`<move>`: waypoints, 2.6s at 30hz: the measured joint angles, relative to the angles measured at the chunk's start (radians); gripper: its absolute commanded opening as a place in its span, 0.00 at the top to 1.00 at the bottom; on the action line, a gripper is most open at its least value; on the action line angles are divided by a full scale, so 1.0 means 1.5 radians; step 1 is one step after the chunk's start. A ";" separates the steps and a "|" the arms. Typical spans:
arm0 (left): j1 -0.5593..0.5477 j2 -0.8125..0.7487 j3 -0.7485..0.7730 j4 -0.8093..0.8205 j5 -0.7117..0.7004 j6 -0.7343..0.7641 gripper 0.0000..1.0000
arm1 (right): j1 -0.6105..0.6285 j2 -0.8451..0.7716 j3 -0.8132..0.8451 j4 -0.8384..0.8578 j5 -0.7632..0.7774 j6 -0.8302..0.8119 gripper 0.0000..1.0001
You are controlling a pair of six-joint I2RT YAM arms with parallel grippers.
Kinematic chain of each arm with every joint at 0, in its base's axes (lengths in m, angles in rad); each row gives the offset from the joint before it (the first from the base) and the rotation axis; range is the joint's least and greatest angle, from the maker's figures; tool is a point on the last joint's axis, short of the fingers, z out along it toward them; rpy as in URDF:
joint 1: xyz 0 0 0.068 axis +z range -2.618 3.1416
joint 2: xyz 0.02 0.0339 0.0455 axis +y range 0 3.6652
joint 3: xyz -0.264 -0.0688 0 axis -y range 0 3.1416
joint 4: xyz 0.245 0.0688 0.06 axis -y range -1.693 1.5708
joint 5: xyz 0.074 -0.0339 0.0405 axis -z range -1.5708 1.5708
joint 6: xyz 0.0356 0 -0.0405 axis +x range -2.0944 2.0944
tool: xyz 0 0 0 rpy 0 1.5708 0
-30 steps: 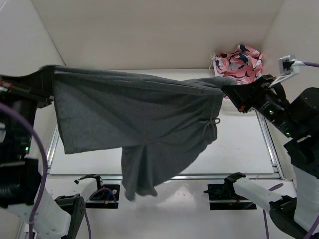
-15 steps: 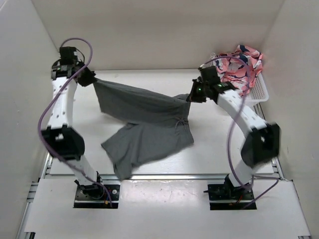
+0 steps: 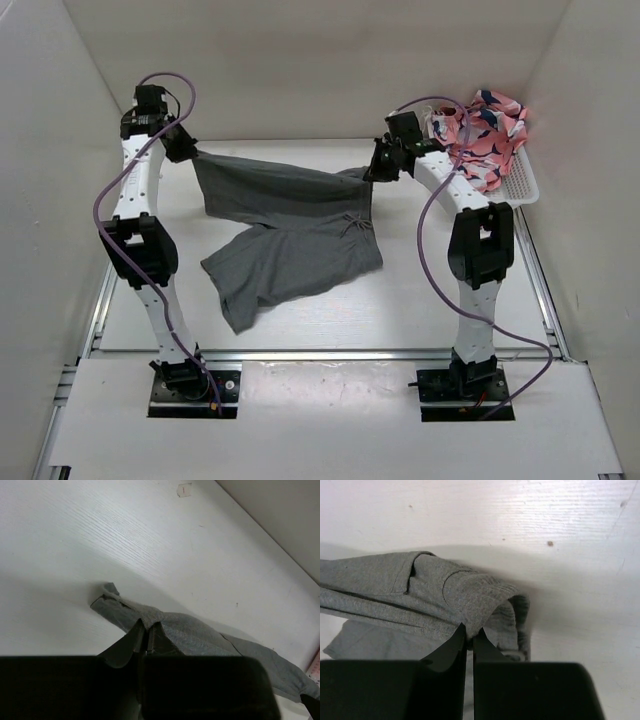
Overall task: Fold and stack the shorts
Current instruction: Fold the shorts
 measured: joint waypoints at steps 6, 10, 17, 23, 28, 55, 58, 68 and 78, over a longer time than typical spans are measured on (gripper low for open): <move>-0.005 -0.090 -0.095 -0.006 0.002 0.009 0.90 | 0.000 -0.047 -0.082 0.007 -0.018 -0.009 1.00; -0.025 -0.263 -0.295 -0.021 0.009 0.008 0.90 | -0.001 -0.140 -0.222 -0.003 -0.021 -0.010 1.00; -0.044 -0.570 -0.605 -0.031 0.047 -0.021 0.90 | -0.006 -0.300 -0.394 -0.019 -0.013 -0.012 1.00; -0.079 -0.724 -0.796 -0.060 0.068 -0.079 0.90 | -0.004 -0.404 -0.514 -0.022 0.006 -0.014 1.00; -0.111 -0.809 -0.906 -0.073 0.087 -0.126 0.19 | 0.011 -0.437 -0.588 -0.020 0.014 -0.012 0.60; -0.151 -0.550 -1.060 0.078 0.104 -0.267 0.76 | -0.058 -0.355 -0.734 0.178 -0.187 0.180 0.32; -0.150 -0.511 -1.034 0.076 0.096 -0.269 0.90 | -0.048 -0.347 -0.735 0.206 -0.159 0.202 0.51; -0.094 -0.416 -0.769 0.050 0.038 -0.215 0.90 | -0.023 -0.322 -0.648 0.203 -0.060 0.217 1.00; -0.092 -0.440 -0.692 -0.002 0.016 -0.167 0.85 | 0.009 -0.472 -0.661 0.152 0.006 0.187 0.75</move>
